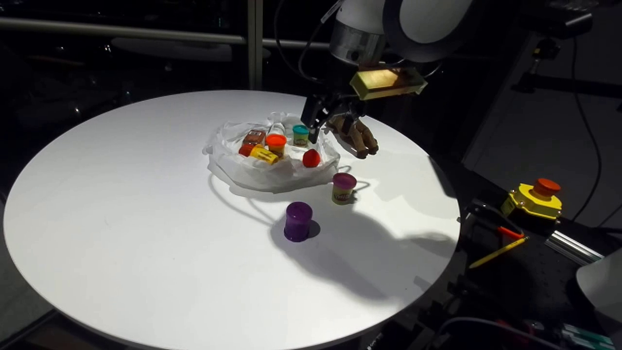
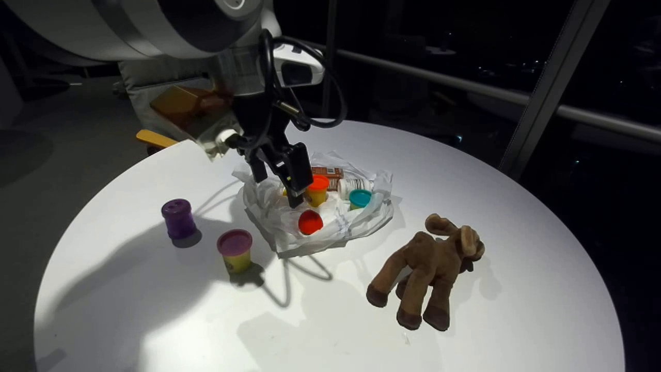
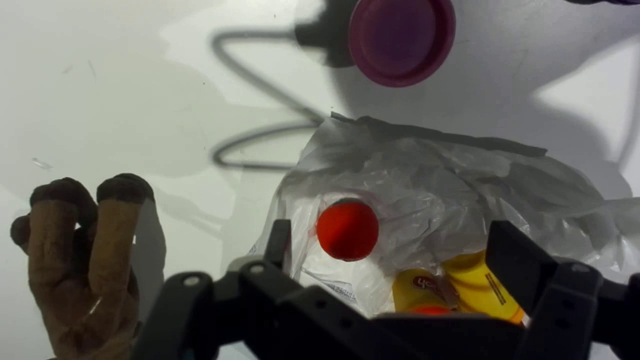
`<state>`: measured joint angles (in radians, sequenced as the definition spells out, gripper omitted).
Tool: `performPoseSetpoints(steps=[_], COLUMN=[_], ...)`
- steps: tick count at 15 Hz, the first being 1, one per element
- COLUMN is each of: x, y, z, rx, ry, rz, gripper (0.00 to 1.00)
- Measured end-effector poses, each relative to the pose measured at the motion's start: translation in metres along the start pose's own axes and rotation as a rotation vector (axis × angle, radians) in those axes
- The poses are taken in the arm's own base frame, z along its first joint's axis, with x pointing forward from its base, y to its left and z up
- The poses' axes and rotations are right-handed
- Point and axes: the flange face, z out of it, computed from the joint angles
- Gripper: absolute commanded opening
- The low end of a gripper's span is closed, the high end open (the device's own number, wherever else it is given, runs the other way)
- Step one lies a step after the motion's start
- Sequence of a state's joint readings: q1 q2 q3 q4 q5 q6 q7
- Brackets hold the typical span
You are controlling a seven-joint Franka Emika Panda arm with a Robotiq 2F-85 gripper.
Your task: Pick up all the objects from the plastic and put them on the table
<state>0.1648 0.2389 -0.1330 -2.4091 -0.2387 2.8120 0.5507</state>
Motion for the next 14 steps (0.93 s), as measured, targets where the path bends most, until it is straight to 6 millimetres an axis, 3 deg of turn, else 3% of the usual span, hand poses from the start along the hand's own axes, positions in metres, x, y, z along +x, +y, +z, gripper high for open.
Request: performPoseSetpoints(steps=[8, 14], x=[0.021, 0.048], y=[-0.007, -0.003], z=[0.052, 0.076], rx=[-0.032, -0.057], ry=[-0.052, -0.083], rz=[0.031, 0.096], gripper=[1.00, 1.00])
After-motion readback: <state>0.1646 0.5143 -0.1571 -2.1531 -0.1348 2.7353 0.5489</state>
